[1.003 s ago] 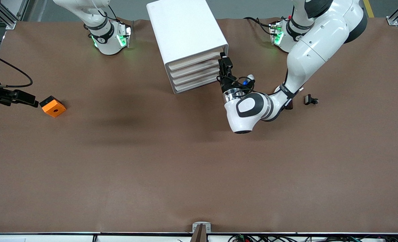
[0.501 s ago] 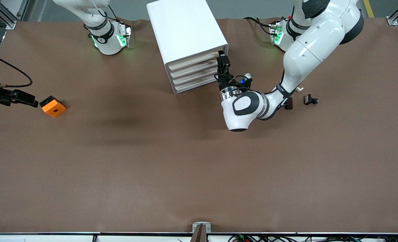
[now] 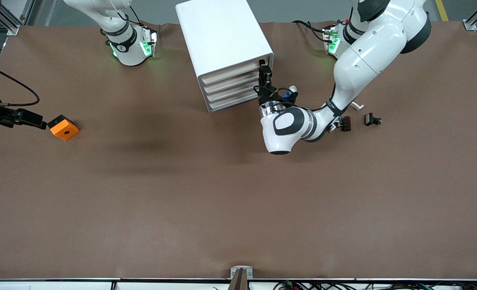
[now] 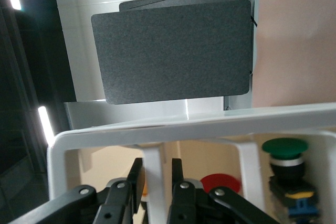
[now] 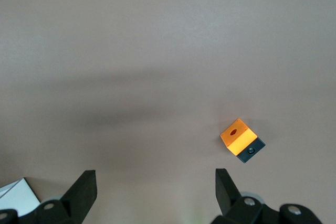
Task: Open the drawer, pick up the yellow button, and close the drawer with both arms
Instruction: 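Grasp the drawer front with the left gripper while the right gripper advances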
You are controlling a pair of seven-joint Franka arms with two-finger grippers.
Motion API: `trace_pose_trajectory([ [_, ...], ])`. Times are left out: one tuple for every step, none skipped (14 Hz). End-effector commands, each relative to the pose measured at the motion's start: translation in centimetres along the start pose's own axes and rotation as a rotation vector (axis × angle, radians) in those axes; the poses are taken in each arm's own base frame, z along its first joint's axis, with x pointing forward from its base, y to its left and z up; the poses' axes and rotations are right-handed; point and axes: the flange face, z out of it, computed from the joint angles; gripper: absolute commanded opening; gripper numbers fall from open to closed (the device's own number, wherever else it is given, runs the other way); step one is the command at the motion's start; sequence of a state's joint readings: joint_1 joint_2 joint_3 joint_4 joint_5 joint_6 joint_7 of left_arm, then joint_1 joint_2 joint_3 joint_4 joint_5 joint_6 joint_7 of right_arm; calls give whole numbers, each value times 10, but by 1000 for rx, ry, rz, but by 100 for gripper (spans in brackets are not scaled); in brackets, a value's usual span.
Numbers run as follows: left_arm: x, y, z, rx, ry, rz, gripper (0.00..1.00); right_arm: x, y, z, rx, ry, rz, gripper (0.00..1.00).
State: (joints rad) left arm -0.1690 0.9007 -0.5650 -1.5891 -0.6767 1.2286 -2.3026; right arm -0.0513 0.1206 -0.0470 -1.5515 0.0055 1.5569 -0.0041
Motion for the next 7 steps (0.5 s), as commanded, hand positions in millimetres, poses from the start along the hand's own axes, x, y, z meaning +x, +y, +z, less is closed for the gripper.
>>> trace_pose_trajectory([
  [-1, 9, -4, 5, -5, -48, 16, 4, -2, -3, -3, 3, 73, 100],
  [0, 9, -5, 4, -7, -52, 12, 4, -3, -4, -8, 3, 81, 100],
  [1, 10, -5, 5, -6, -57, 12, 4, -1, -4, -8, 5, 79, 100],
  [1, 10, -5, 5, -7, -61, 10, 5, 1, -3, -14, 5, 81, 100],
  [2, 12, -5, 4, -7, -65, 10, 8, 2, -3, -41, 24, 76, 100],
  [1, 12, -4, 4, -4, -65, 9, 11, 1, -6, -66, 58, 74, 100],
  [0, 11, -4, 2, -4, -63, 9, 11, -1, -6, -72, 59, 80, 100],
])
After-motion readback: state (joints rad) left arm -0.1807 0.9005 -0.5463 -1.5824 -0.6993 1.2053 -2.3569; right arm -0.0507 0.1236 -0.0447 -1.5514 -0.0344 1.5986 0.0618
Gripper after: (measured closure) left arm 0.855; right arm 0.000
